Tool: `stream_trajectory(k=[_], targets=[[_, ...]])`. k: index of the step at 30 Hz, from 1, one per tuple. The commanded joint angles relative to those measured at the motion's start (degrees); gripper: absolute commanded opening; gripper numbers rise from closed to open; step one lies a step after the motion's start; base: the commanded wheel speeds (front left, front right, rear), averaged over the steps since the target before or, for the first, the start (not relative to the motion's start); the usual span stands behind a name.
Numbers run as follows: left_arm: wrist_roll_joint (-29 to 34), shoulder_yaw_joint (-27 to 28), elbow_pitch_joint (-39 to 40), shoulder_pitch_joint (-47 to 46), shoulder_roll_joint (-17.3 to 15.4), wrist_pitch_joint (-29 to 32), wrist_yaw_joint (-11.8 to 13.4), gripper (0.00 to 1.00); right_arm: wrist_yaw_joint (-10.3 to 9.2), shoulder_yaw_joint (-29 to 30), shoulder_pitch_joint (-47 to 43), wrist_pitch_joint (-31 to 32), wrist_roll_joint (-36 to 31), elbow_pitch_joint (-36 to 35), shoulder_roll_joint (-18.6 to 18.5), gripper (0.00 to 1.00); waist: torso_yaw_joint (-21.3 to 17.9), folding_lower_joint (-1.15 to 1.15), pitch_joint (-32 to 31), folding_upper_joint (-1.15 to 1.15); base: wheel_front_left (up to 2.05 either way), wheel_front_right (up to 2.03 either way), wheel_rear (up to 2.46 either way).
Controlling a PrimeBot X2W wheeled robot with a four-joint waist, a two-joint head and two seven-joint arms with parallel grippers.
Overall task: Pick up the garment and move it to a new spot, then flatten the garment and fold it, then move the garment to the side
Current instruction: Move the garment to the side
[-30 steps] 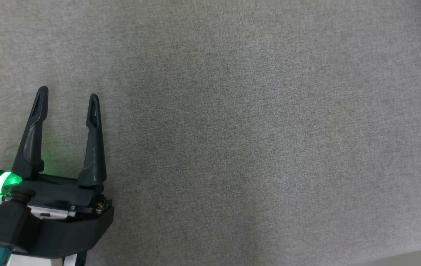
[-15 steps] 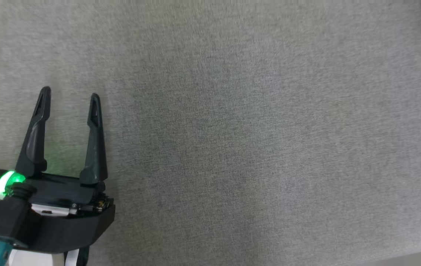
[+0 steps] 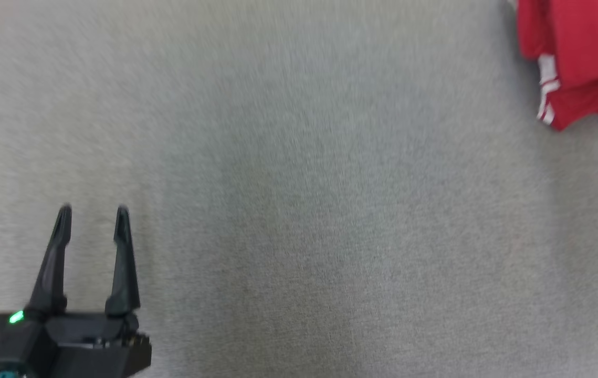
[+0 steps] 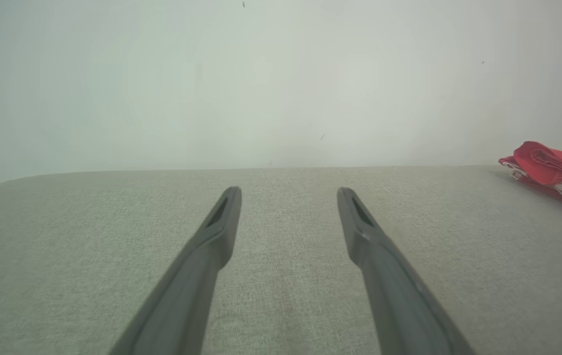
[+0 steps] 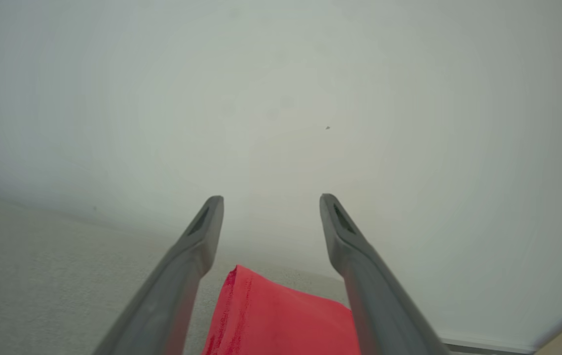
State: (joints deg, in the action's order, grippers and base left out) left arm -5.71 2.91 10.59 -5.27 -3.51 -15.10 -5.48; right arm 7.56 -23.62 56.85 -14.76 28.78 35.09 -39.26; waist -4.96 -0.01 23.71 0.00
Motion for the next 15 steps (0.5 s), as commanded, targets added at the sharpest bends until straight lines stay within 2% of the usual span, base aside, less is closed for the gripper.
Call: stream_trajectory(k=[1, 8, 10, 11, 15], targets=[[-0.36, 0.65, -0.74, 2.29, 0.15, -0.01, 0.15, 1.0, -0.16, 1.45, -4.43, -0.37, -0.72, -1.78, 1.97, 1.0, 2.24, 0.01, -9.51, 0.0, 0.0, 0.0, 0.0], [-1.32, 1.47, -4.33, 6.42, 0.32, -0.01, -0.01, 1.0, -0.16, 12.74, -21.65, -0.43, -3.66, -9.76, 11.41, 1.0, 4.47, 0.01, -16.94, 0.0, 0.0, 0.0, 0.0], [-1.27, 1.45, -4.87, 6.94, 0.32, -0.01, -0.08, 1.0, -0.16, 13.97, -24.39, -0.43, -4.41, -10.93, 12.86, 1.0, 4.78, 0.01, -17.75, 0.0, 0.0, 0.0, 0.0], [-1.39, 1.64, -5.78, 7.68, 0.31, -0.01, -0.25, 1.0, -0.16, 16.25, -29.5, -0.44, -5.86, -13.0, 15.67, 1.0, 5.35, 0.01, -19.21, 0.0, 0.0, 0.0, 0.0], [-1.23, 1.96, -7.38, 9.02, 0.29, -0.01, -0.36, 1.0, -0.16, 18.75, -38.79, -0.08, -8.35, -17.69, 19.97, 1.0, 6.58, 0.01, -21.5, 0.0, 0.0, 0.0, 0.0]])
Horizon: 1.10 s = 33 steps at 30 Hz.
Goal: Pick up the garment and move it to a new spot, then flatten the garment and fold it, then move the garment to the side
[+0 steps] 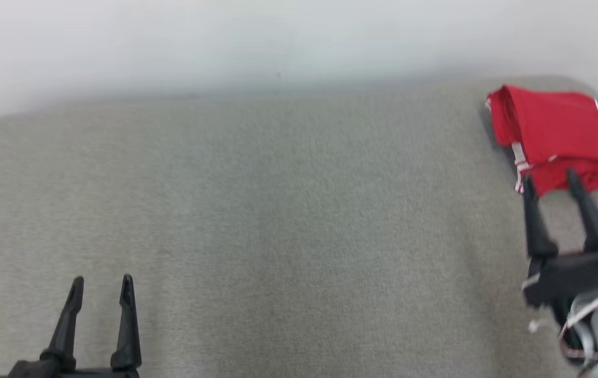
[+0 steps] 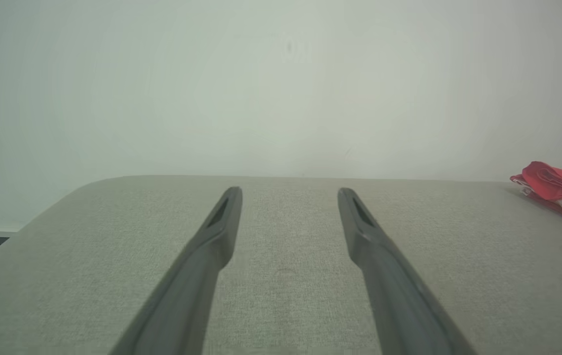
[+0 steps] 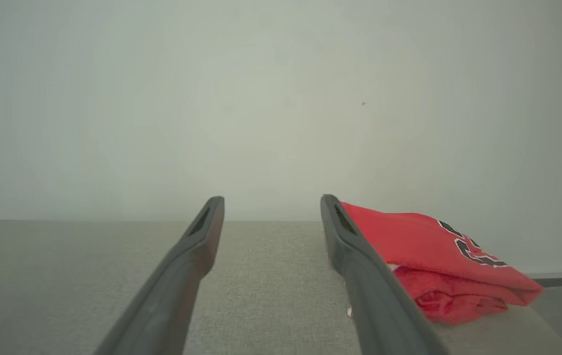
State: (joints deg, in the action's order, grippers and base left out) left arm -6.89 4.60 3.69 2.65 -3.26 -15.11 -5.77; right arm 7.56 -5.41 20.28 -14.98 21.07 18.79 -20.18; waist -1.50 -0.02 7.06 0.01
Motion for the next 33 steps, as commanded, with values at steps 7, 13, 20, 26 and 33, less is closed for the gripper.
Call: stream_trajectory(k=[7, 13, 20, 26, 33], targets=[[-0.06, 0.69, -2.61, 2.49, -0.05, 0.01, -0.16, 1.0, -0.16, 3.84, -13.73, 3.01, -2.74, -10.02, 6.43, 1.0, 4.38, 0.02, -6.92, -0.01, 0.0, 0.0, 0.0], [0.31, 0.63, -3.95, 2.79, 0.02, 0.01, -0.25, 1.0, -0.16, 4.67, -21.03, 4.75, -5.02, -15.75, 10.81, 1.0, 4.76, 0.02, -7.7, -0.01, 0.0, 0.0, 0.0], [0.2, 0.11, -5.45, 2.94, 0.04, 0.01, -0.56, 1.0, -0.16, 5.08, -24.54, 5.19, -7.34, -18.13, 13.95, 1.0, 4.65, 0.02, -8.54, -0.01, 0.0, 0.0, 0.0], [0.29, -0.42, -6.81, 2.14, -0.38, 0.01, -0.71, 1.0, -0.16, 5.98, -25.17, 5.13, -8.34, -18.2, 15.09, 1.0, 4.61, 0.02, -8.98, -0.01, 0.0, 0.0, 0.0], [0.21, -0.59, -7.68, 1.2, -0.86, 0.01, -0.98, 1.0, -0.15, 5.96, -25.67, 5.4, -8.51, -17.86, 15.51, 1.0, 4.59, 0.02, -8.96, -0.01, 0.0, 0.0, 0.0]])
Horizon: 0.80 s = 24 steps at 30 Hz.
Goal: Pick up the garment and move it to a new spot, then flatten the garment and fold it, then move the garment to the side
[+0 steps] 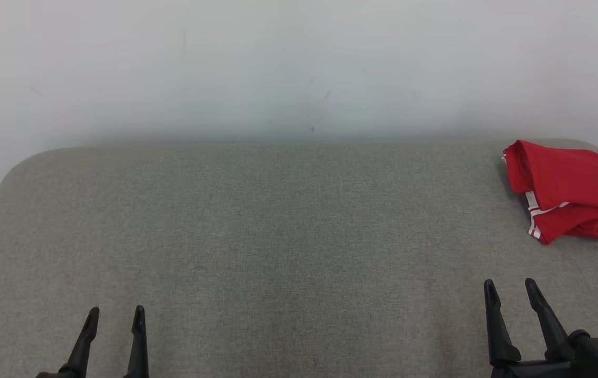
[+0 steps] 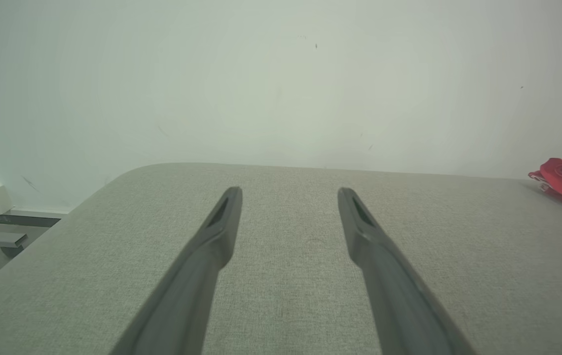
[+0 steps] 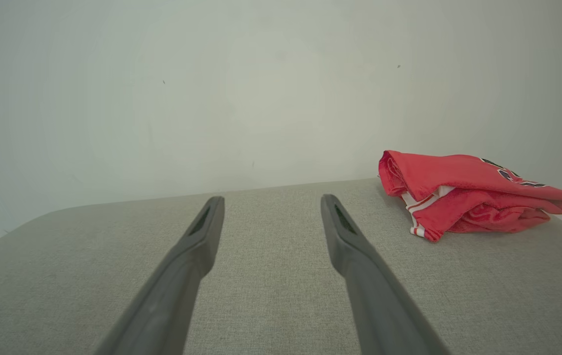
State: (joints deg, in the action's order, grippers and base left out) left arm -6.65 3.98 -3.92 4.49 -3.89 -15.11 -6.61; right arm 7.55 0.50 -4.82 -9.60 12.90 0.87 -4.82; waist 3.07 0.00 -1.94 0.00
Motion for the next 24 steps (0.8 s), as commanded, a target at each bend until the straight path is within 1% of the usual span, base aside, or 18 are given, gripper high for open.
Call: stream_trajectory(k=[1, 5, 6, 10, 13, 24], targets=[[-0.09, -0.01, -0.1, -0.69, -0.23, 0.01, -0.17, 1.0, -0.14, 0.06, -0.57, 0.05, -0.29, 0.12, 0.17, 1.0, 0.05, 0.0, 0.07, 0.0, 0.0, 0.0, 0.0], [-0.26, 0.28, -0.17, -0.87, -0.16, 0.01, 0.0, 1.0, -0.14, -0.04, -0.6, 0.09, -0.19, 0.31, 0.28, 1.0, 0.14, 0.0, 0.21, 0.0, 0.0, 0.0, 0.0], [-0.1, 0.19, -0.25, -0.46, 0.0, 0.0, 0.03, 0.0, 0.01, -0.05, -0.05, 0.01, 0.03, 0.32, 0.1, 0.0, 0.14, 0.0, 0.21, 0.0, 0.0, 0.0, 0.0], [-0.51, 0.21, -2.7, 0.38, 0.45, 0.34, 0.03, 0.0, 0.01, -0.25, -0.81, 0.09, 0.62, 2.61, 0.27, 0.0, 0.12, 0.0, 0.22, 0.0, 0.0, 0.0, 0.0], [-1.88, 0.41, -3.26, 0.14, 0.5, 0.87, 0.01, 0.0, 0.01, -0.2, -0.76, 0.33, 1.97, 2.98, 0.31, 0.0, 0.09, 0.0, 0.24, 0.0, 0.0, 0.0, 0.0], [-14.47, 0.75, -4.26, -1.6, 0.57, 4.0, -0.13, 0.0, 0.0, 0.49, 1.15, 2.49, 13.85, 4.51, 0.33, 0.0, -0.19, 0.0, 0.39, 0.0, 0.0, 0.0, 0.0]])
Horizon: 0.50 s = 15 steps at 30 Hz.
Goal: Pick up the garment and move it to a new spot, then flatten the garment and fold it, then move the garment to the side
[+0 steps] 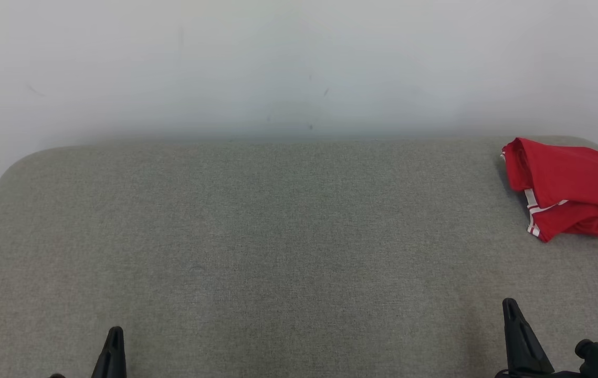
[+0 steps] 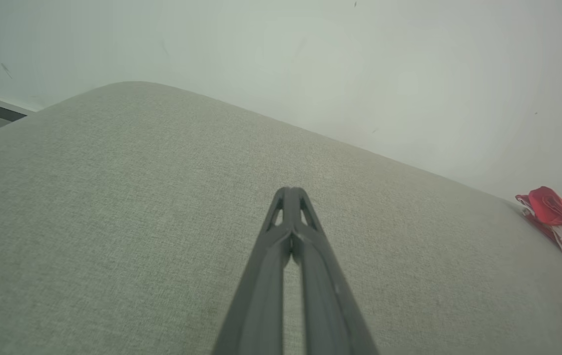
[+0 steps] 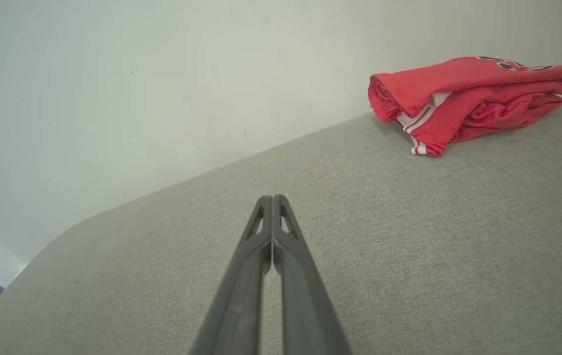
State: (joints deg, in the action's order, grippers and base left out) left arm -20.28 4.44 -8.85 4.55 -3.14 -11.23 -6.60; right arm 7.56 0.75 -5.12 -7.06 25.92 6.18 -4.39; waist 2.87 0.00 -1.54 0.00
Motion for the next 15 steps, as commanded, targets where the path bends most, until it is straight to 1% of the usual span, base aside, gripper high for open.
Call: stream_trajectory(k=[1, 3, 4, 15], targets=[[-1.9, 0.29, 0.6, -1.79, -0.19, 0.36, -0.15, 0.0, -0.01, 0.29, 1.61, 0.13, 1.83, -0.67, -0.1, 0.0, -0.02, 0.0, 0.01, 0.0, 0.0, 0.0, 0.0], [-3.98, 0.32, 0.47, -2.04, -0.18, 0.83, -0.18, 0.0, -0.02, 0.41, 1.9, 0.5, 3.76, -0.42, -0.09, 0.0, -0.07, 0.0, 0.04, 0.0, 0.0, 0.0, 0.0], [-5.99, 0.36, 0.32, -2.3, -0.17, 1.31, -0.2, 0.0, -0.02, 0.53, 2.21, 0.85, 5.68, -0.17, -0.08, 0.0, -0.12, 0.0, 0.07, 0.0, 0.0, 0.0, 0.0], [-16.41, 0.6, -0.51, -3.75, -0.12, 3.86, -0.34, 0.0, -0.03, 1.13, 3.77, 2.65, 15.44, 1.07, -0.01, 0.0, -0.4, 0.0, 0.22, 0.0, 0.0, 0.0, 0.0]])
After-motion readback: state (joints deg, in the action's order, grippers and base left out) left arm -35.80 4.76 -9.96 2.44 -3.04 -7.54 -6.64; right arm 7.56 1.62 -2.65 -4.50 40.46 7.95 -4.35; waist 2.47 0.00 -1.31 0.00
